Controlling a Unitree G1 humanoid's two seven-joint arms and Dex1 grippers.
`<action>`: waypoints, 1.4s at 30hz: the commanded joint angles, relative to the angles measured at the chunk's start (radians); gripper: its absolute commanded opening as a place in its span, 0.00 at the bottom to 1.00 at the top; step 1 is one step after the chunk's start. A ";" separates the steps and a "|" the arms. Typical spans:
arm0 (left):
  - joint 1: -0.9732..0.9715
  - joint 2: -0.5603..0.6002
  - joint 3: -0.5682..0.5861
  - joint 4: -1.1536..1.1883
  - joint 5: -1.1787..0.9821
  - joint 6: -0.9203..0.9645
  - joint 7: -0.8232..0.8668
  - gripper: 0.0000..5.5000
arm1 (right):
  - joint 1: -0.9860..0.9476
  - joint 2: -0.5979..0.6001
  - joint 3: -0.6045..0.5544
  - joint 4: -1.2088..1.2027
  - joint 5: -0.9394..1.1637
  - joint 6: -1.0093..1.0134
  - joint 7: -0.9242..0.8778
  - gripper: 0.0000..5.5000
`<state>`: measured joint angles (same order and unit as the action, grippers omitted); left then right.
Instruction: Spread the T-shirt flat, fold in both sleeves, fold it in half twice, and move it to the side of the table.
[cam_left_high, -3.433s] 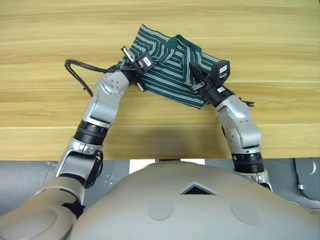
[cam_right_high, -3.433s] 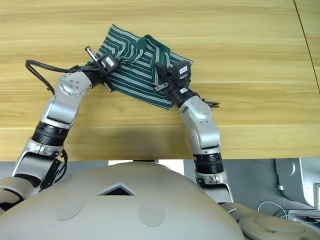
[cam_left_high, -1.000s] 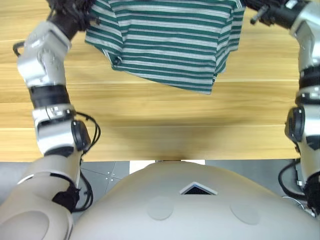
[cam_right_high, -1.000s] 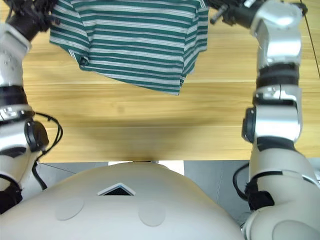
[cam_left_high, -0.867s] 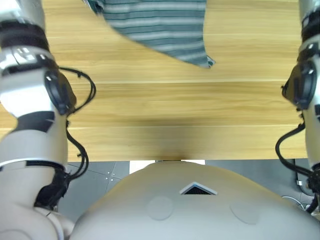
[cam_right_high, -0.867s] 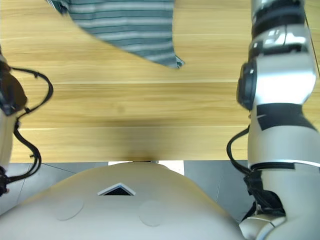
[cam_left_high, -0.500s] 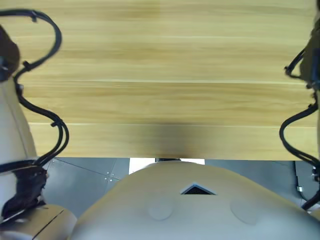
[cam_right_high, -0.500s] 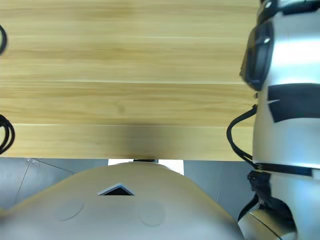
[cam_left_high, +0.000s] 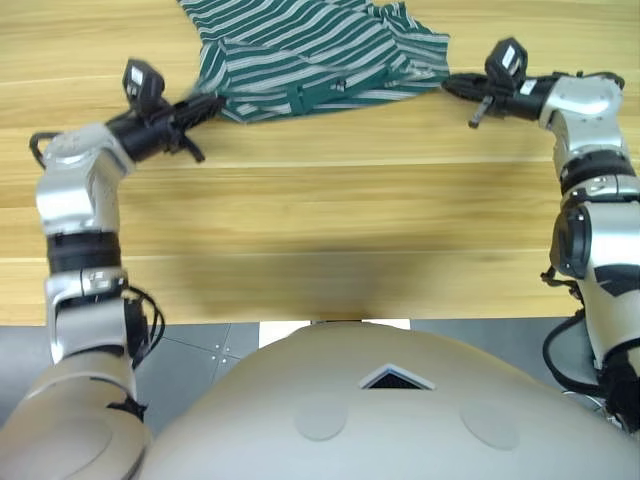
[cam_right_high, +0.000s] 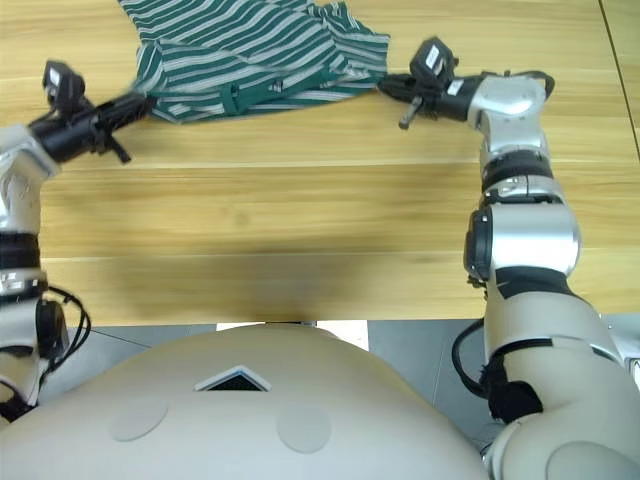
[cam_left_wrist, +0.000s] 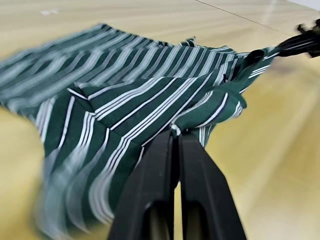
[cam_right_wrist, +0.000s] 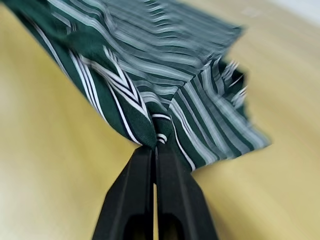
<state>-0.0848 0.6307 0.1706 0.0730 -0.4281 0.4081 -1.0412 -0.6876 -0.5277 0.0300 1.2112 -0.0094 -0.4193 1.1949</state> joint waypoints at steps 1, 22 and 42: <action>0.352 0.153 -0.025 -0.307 0.143 -0.165 -0.071 0.00 | 0.198 -0.148 -0.018 -0.179 0.086 0.000 0.295 0.00; 0.903 0.137 0.005 -0.596 0.363 -0.559 0.239 0.29 | 0.783 -0.367 0.007 -1.058 0.286 0.271 0.337 0.45; 0.655 -0.307 0.181 -0.413 -0.545 0.299 0.826 0.48 | 0.748 -0.230 -0.020 -1.000 0.354 0.342 0.209 0.46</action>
<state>0.5876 0.3268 0.3459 -0.3921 -0.9772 0.6563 -0.2644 0.0456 -0.7690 0.0163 0.2246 0.3509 -0.0655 1.4226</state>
